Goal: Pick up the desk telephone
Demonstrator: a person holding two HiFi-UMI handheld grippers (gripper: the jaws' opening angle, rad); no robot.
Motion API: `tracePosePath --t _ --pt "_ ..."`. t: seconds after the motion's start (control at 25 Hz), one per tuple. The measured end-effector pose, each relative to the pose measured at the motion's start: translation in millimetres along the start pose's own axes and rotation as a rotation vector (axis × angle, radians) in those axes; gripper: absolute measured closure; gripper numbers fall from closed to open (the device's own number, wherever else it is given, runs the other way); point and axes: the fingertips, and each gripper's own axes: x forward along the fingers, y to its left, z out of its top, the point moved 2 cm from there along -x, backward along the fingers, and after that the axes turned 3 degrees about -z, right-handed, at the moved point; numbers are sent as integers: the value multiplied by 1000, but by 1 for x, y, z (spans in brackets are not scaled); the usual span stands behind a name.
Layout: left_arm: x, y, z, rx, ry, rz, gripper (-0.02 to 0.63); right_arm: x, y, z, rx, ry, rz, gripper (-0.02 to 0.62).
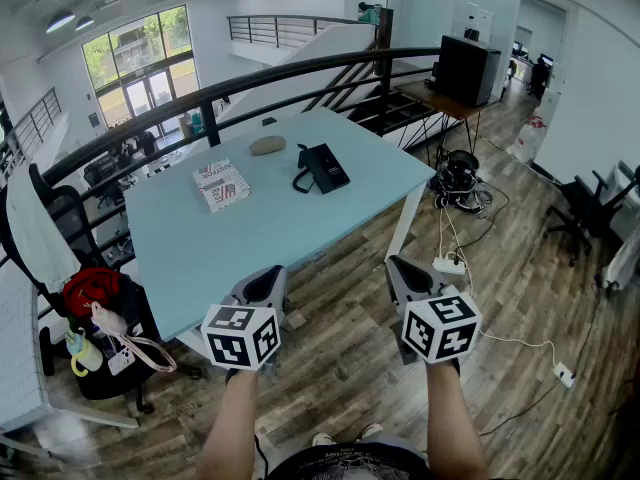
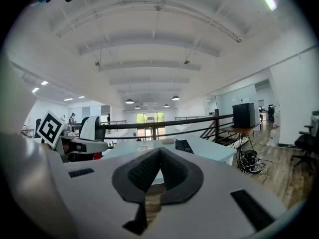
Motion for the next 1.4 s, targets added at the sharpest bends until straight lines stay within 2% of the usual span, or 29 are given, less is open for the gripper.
tracePosePath --t 0.36,0.64,1.0,1.16,1.4 --pt "16 4 -3 4 16 -8 594 11 -4 -2 17 -11 3 592" --pt "51 9 -2 -8 12 -10 594 38 -29 -6 26 -8 11 592" --pt "131 13 12 -20 1 17 587 97 -90 -3 26 12 49 592" --pt "171 14 14 -37 13 32 515 125 -122 0 19 25 67 591" --pt "223 13 25 -45 19 68 487 161 -169 11 28 33 95 549"
